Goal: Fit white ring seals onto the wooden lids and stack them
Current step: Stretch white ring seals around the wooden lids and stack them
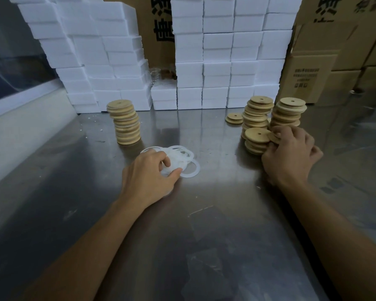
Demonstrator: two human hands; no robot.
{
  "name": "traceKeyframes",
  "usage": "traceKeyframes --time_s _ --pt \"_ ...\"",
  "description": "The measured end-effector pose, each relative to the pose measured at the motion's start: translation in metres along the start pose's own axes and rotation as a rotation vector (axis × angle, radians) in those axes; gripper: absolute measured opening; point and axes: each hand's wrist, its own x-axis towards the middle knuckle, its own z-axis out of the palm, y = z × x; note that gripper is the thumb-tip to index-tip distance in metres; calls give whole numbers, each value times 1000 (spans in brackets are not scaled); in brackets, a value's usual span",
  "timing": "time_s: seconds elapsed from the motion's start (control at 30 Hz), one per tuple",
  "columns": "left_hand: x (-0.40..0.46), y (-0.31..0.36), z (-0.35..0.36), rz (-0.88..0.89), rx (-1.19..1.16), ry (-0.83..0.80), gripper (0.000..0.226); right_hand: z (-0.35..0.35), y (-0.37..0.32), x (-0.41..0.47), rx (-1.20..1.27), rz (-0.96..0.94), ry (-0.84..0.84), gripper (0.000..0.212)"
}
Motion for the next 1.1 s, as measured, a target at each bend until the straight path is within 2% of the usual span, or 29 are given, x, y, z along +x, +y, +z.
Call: traceKeyframes --time_s 0.13,0.23,0.3,0.37,0.47,0.67,0.77,0.83,0.9,0.97,1.1 --pt "0 1 -1 6 -47 -37 29 0 -1 1 20 -24 76 41" --pt "-1 1 -1 100 -81 -100 23 -1 -4 1 79 -106 159 33" --pt "-1 3 -1 161 -87 -157 16 -2 -10 -1 193 -222 196 30" --pt "0 4 0 191 -81 -146 11 -3 -19 -5 367 -336 207 25" --pt "0 6 -1 189 -70 -145 12 -4 -34 -16 605 -404 89 19" --pt "1 11 -3 196 -50 -153 10 2 -49 -35 932 -119 -287 16" --pt "1 15 -2 259 47 -160 12 -1 -55 -38 1093 131 -421 25" --pt "2 16 -1 260 34 -112 12 -4 -57 -37 1175 290 -516 27" --pt "2 20 -1 212 -89 -53 14 -5 -59 -38 1216 372 -588 16" --pt "1 25 -1 96 -327 -33 15 -5 -60 -38 1210 405 -582 3" --pt "3 37 -2 -198 -811 13 21 -1 -60 -40 1034 307 -549 15"
